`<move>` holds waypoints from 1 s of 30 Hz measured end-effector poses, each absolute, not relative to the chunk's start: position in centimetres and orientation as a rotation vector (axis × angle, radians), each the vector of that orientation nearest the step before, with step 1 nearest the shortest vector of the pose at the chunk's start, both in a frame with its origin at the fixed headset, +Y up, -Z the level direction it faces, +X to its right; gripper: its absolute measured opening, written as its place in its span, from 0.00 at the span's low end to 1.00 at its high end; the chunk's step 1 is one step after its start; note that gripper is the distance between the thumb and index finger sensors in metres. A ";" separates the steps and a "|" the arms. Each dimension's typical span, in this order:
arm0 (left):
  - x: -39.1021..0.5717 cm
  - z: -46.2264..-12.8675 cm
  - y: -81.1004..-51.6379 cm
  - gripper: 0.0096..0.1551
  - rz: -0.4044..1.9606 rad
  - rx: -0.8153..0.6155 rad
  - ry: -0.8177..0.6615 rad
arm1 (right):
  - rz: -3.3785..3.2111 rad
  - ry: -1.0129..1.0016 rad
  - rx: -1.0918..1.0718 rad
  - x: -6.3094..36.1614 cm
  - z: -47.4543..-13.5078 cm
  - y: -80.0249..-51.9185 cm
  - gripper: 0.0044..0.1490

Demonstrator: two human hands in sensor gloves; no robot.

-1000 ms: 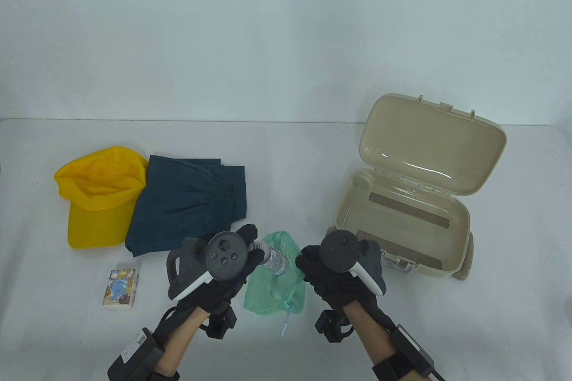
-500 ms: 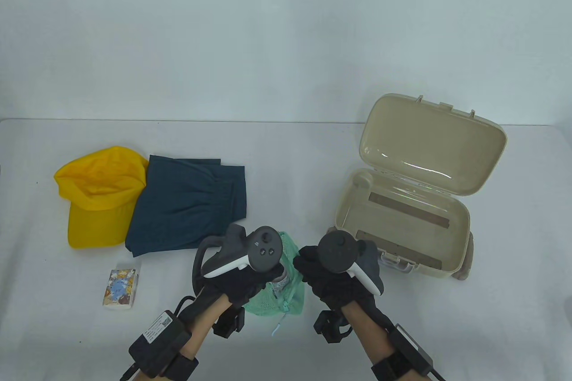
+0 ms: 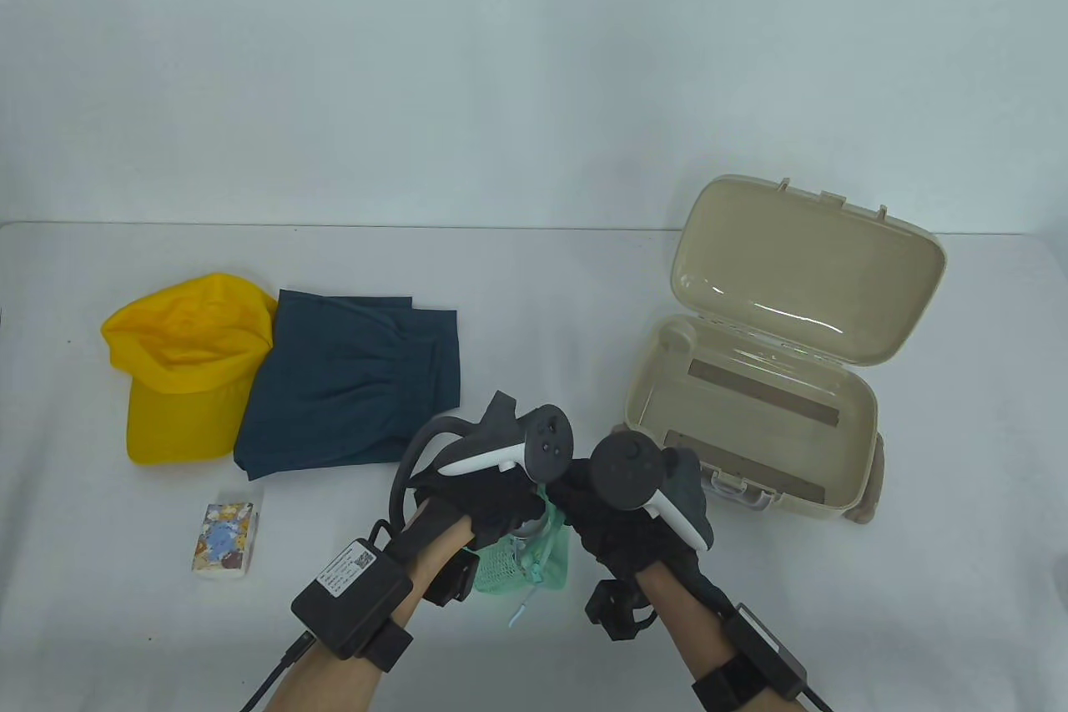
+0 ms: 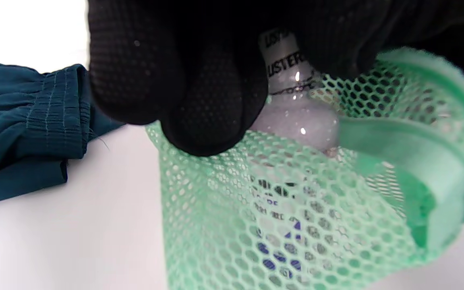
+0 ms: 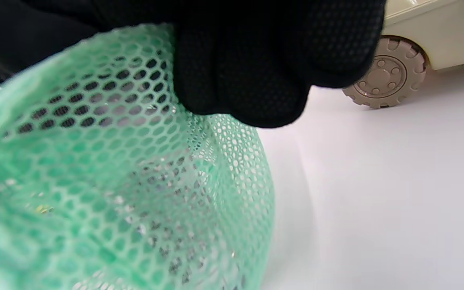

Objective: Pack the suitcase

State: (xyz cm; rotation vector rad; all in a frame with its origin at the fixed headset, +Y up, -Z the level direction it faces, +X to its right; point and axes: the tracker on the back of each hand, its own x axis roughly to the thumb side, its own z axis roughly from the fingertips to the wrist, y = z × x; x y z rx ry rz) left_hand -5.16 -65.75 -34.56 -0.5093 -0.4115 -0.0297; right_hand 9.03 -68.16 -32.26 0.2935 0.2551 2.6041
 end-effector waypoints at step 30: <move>-17.2 -33.1 -59.5 0.33 0.013 -0.083 -0.071 | 2.605 0.220 0.247 9.9 -32.7 -67.9 0.27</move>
